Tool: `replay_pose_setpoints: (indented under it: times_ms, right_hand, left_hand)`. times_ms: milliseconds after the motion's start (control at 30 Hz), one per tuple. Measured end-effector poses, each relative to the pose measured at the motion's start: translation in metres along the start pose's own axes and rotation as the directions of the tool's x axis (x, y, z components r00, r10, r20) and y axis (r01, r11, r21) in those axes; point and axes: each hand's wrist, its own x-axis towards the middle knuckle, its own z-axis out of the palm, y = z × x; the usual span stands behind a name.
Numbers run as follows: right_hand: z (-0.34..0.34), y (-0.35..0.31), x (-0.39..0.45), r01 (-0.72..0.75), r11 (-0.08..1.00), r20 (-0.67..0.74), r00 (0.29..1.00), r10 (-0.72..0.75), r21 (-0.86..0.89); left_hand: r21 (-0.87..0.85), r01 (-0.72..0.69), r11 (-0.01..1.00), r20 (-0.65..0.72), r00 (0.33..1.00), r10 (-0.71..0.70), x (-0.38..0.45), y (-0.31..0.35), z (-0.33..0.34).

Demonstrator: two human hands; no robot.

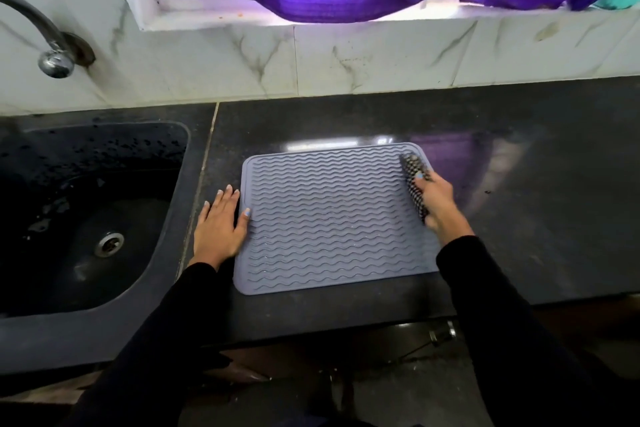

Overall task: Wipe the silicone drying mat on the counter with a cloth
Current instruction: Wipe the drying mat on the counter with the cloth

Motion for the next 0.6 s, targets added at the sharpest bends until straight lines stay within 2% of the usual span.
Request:
replay_pose_setpoints:
  times_ms: [33, 100, 133, 200, 267, 333, 433, 467, 600]
  right_hand:
    - [-0.001, -0.005, 0.003, -0.049, 0.991, -0.05, 0.997, 0.055, 0.125]
    - [0.007, -0.011, 0.005, -0.078, 0.972, -0.127, 0.986, 0.108, 0.22]
    - [0.013, -0.015, 0.001, -0.056, 0.984, -0.145, 0.986, 0.081, 0.169]
    - [0.032, -0.022, -0.017, 0.047, 0.997, -0.165, 0.985, -0.058, -0.065]
    - [0.057, -0.018, -0.039, 0.154, 0.953, -0.061, 0.983, -0.175, -0.261]
    - [0.081, -0.003, -0.059, 0.294, 0.845, 0.096, 0.955, -0.282, -0.446]
    - [0.104, 0.03, -0.064, 0.468, 0.476, 0.336, 0.879, -0.337, -0.745]
    - [0.104, 0.035, -0.061, 0.473, 0.416, 0.349, 0.873, -0.341, -0.777]
    - [0.103, 0.03, -0.056, 0.468, 0.4, 0.383, 0.881, -0.277, -0.788]
  left_hand:
    - [-0.023, 0.005, 1.0, 0.006, 1.0, -0.005, 0.0, 0.0, -0.001]
    - [-0.07, 0.02, 0.997, 0.002, 1.0, -0.019, 0.003, 0.002, -0.005]
    - [-0.076, 0.022, 0.997, -0.003, 1.0, -0.022, 0.005, 0.003, -0.006]
    - [-0.03, 0.015, 0.999, 0.005, 1.0, -0.014, 0.009, 0.003, -0.007]
    - [0.034, 0.024, 0.999, 0.035, 0.999, -0.025, 0.015, 0.002, -0.006]
    - [0.081, 0.045, 0.996, 0.054, 0.997, -0.049, 0.017, 0.0, -0.002]
    - [0.102, 0.052, 0.993, 0.043, 0.997, -0.057, 0.018, -0.003, 0.004]
    - [0.105, 0.047, 0.993, 0.037, 0.998, -0.051, 0.018, -0.003, 0.005]
    - [0.113, 0.042, 0.993, 0.028, 0.999, -0.045, 0.02, -0.006, 0.007]
